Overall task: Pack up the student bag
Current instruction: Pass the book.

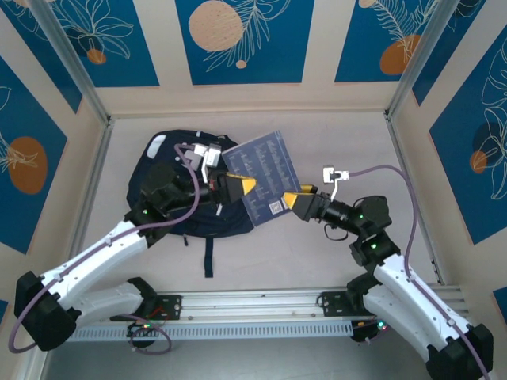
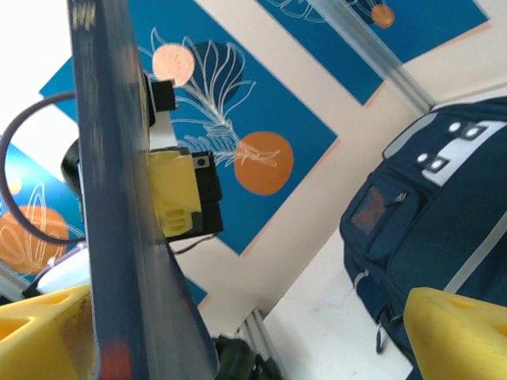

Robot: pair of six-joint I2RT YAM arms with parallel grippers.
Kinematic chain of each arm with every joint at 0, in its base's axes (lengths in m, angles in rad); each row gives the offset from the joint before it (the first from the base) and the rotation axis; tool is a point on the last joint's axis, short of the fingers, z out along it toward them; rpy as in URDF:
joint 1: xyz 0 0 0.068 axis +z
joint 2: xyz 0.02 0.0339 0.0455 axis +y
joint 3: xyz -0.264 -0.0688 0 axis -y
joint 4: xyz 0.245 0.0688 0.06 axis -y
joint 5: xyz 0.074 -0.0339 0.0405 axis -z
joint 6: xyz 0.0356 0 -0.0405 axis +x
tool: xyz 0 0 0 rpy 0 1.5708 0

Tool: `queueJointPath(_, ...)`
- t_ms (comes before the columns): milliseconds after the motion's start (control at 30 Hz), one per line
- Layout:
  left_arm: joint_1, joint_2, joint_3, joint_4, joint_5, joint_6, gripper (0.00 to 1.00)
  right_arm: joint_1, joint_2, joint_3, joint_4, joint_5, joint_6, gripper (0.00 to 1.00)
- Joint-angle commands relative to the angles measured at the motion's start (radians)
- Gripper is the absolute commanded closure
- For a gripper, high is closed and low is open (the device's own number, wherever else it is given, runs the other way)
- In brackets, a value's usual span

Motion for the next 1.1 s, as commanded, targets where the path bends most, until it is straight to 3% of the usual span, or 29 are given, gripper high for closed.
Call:
queueJointPath(0,-0.009,-0.018,-0.039,0.202,-0.174,-0.118,1.00,0.084,0.019,-0.058,0.244,0.250,0.093,0.01)
queueJointPath(200,-0.047,-0.002,-0.046,0.232,-0.235,-0.139,1.00,0.215,0.164,-0.037,0.455,0.387,0.091,0.01)
queueJointPath(333,-0.051,-0.023,-0.069,0.202,-0.273,-0.127,1.00,0.259,0.229,-0.015,0.567,0.430,0.103,0.15)
queueJointPath(500,-0.052,-0.024,-0.095,0.187,-0.304,-0.156,1.00,0.286,0.234,0.006,0.520,0.495,0.107,0.31)
queueJointPath(567,-0.051,-0.009,-0.103,0.209,-0.301,-0.179,1.00,0.291,0.243,0.004,0.523,0.526,0.108,0.43)
queueJointPath(700,-0.051,-0.012,-0.105,0.148,-0.348,-0.174,1.00,0.296,0.273,0.005,0.546,0.540,0.120,0.94)
queueJointPath(733,-0.051,-0.016,-0.101,0.122,-0.354,-0.161,1.00,0.297,0.265,0.006,0.528,0.548,0.114,1.00)
queueJointPath(767,-0.052,-0.023,-0.091,0.080,-0.358,-0.140,0.93,0.297,0.244,0.000,0.488,0.569,0.107,1.00)
queueJointPath(900,-0.051,-0.053,-0.040,-0.132,-0.381,-0.021,0.45,0.278,0.088,-0.022,0.188,0.688,0.061,1.00)
queueJointPath(967,-0.051,-0.063,-0.006,-0.273,-0.425,0.049,0.33,0.249,0.019,0.019,-0.084,0.694,0.016,1.00)
queueJointPath(1067,-0.050,-0.034,0.094,-0.568,-0.542,0.183,0.27,0.218,-0.048,0.062,-0.378,0.699,-0.047,1.00)
